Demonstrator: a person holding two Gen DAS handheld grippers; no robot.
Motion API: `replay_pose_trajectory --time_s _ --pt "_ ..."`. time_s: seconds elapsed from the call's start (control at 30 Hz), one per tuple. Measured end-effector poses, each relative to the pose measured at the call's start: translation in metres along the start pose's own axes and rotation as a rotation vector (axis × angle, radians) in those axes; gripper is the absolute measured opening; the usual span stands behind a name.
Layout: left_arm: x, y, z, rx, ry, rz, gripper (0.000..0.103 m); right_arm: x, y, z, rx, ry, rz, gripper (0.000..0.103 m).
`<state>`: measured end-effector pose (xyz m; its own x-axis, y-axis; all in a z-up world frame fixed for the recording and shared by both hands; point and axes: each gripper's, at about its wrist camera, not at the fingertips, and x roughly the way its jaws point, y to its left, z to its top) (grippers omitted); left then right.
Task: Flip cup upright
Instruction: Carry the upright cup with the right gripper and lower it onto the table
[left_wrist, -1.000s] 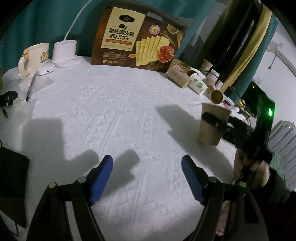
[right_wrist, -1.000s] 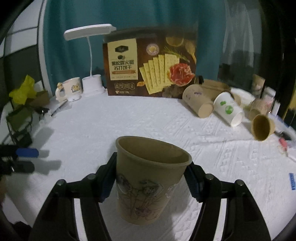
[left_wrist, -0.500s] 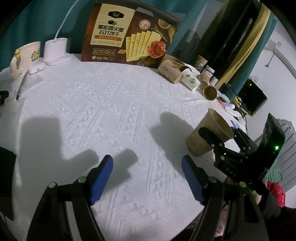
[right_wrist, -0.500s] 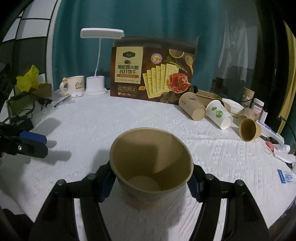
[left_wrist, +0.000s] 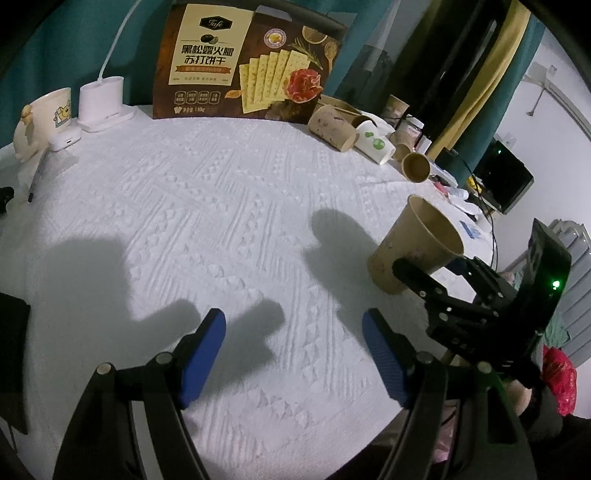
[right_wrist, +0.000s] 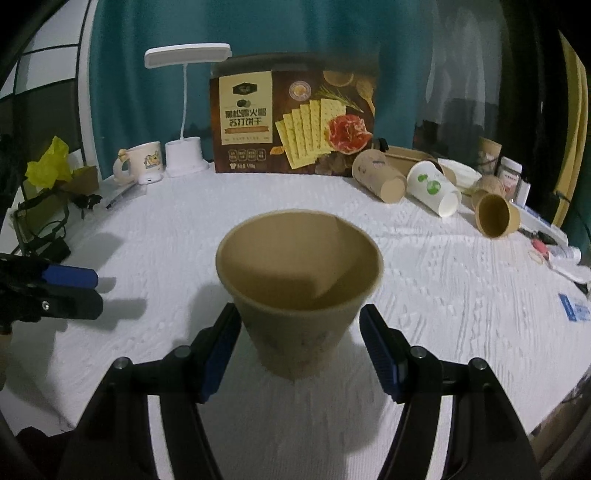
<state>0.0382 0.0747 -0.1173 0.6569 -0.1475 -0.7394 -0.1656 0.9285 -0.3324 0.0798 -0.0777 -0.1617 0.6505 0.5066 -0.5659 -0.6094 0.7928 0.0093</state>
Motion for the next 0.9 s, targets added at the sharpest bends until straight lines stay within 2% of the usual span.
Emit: replay_pose_trajectory --time_s 0.47,0.8,0.9 --pt "0.002 -0.020 -0.008 0.088 0.001 0.035 0.077 -0.031 -0.015 -0.017 0.122 0.075 -0.038 0.064" --pt "0.002 -0.053 -0.011 0.207 -0.022 0.040 0.081 -0.061 -0.043 -0.033 0.212 0.099 -0.097 0.064" --pt "0.000 -0.064 -0.011 0.240 -0.040 0.028 0.086 -0.070 -0.051 -0.036 0.234 0.099 -0.115 0.064"
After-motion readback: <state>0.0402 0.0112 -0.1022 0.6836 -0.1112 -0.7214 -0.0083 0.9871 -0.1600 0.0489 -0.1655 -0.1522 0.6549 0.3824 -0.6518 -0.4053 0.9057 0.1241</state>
